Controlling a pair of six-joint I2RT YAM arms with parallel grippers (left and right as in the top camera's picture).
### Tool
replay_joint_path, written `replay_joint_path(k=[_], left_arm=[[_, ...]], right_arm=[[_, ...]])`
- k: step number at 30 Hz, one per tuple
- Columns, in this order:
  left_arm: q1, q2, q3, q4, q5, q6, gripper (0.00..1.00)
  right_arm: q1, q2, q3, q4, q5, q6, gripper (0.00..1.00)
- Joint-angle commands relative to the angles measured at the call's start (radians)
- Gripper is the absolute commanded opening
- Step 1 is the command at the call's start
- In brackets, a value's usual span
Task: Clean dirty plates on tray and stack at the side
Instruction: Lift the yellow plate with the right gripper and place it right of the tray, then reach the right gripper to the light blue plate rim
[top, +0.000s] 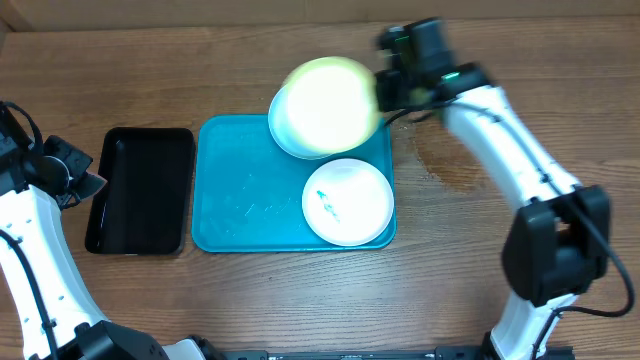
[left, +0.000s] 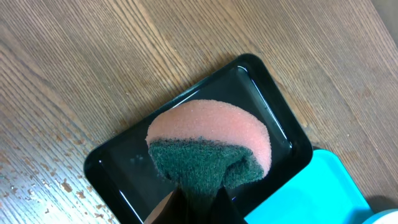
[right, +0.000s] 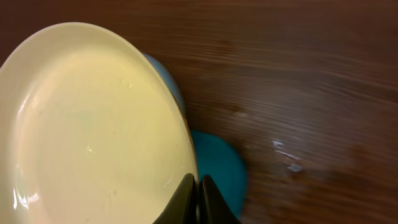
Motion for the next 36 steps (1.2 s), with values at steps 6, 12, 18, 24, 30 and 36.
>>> replay_joint_path(k=[6, 12, 18, 24, 30, 36], left_arm=[[-0.002, 0.004, 0.002, 0.008, 0.013, -0.011, 0.04], [-0.002, 0.004, 0.001, 0.009, 0.051, -0.011, 0.04], [-0.002, 0.004, 0.001, 0.012, 0.057, -0.019, 0.04], [-0.002, 0.004, 0.001, 0.016, 0.057, -0.019, 0.04], [-0.002, 0.004, 0.001, 0.018, 0.057, -0.019, 0.04], [-0.006, 0.004, 0.001, 0.014, 0.115, -0.018, 0.04]], right_arm=[[-0.290, -0.013, -0.094, -0.015, -0.055, 0.036, 0.04], [-0.414, -0.013, -0.207, 0.062, -0.043, 0.043, 0.04], [-0.436, -0.013, -0.345, 0.165, -0.044, 0.043, 0.15], [-0.431, -0.013, -0.356, 0.172, -0.099, 0.043, 0.20], [-0.418, -0.014, -0.280, 0.246, -0.428, 0.043, 0.50], [-0.312, -0.012, -0.248, 0.427, -0.472, 0.077, 0.80]])
